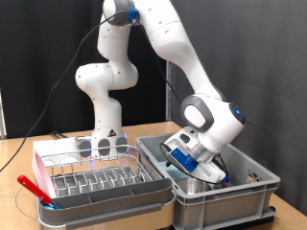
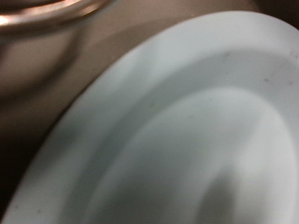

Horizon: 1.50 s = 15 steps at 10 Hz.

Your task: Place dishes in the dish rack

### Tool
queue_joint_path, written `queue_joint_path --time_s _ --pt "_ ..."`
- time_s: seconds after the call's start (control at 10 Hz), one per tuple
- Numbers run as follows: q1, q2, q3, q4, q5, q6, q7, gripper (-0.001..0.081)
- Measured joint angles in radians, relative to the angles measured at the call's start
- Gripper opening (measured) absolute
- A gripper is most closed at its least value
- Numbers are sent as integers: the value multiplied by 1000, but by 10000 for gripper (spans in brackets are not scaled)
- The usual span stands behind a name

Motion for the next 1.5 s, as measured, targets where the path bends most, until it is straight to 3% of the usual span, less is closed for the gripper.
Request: queue_joint_path --time_s 1.3,1.4,1.5 --pt "0 15 -1 30 10 -43 -5 809" --pt "0 15 1 35 10 -40 -5 683" --pt "0 15 2 42 10 -39 -5 683"
